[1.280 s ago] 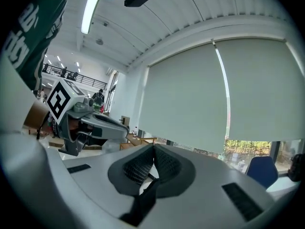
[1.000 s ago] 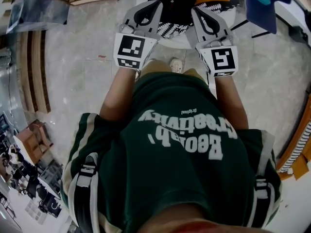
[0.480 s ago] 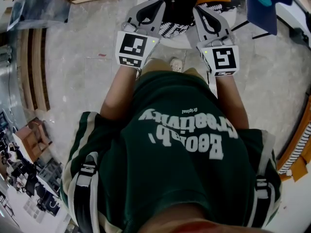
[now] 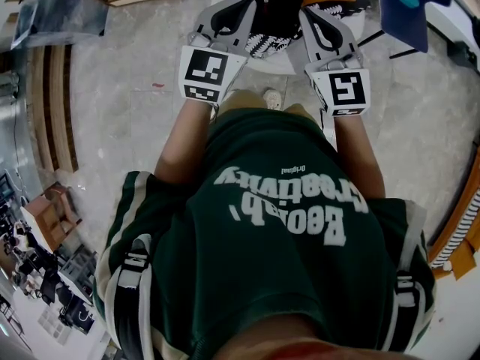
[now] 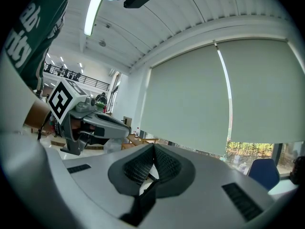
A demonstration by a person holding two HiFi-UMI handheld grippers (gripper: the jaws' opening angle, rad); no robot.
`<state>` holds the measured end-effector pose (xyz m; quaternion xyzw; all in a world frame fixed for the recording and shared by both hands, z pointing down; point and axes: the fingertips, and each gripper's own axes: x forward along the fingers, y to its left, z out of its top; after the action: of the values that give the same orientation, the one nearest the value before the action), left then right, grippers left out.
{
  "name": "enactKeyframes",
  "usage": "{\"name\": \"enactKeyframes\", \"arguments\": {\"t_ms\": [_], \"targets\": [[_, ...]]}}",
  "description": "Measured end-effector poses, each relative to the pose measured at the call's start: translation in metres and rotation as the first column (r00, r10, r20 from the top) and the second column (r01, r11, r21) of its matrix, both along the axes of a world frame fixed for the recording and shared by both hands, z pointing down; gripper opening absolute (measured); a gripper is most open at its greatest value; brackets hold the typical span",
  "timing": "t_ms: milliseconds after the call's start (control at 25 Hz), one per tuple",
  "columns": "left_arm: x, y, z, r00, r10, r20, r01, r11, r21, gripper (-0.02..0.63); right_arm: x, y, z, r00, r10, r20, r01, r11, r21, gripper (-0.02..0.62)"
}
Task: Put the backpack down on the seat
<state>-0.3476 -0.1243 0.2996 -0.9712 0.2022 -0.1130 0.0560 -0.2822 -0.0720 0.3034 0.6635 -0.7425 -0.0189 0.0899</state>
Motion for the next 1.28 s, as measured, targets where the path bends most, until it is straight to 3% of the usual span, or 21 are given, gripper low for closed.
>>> {"name": "enactKeyframes", "arguments": {"t_ms": [1280], "targets": [[-0.001,-0.011,-0.002,1.0,-0.018,-0.003,0.018,1.0,0.007,0.018,0.001,-0.01,0.002,1.0,0.005,-0.021,-0.006,1.0,-0.004,0.034]]}}
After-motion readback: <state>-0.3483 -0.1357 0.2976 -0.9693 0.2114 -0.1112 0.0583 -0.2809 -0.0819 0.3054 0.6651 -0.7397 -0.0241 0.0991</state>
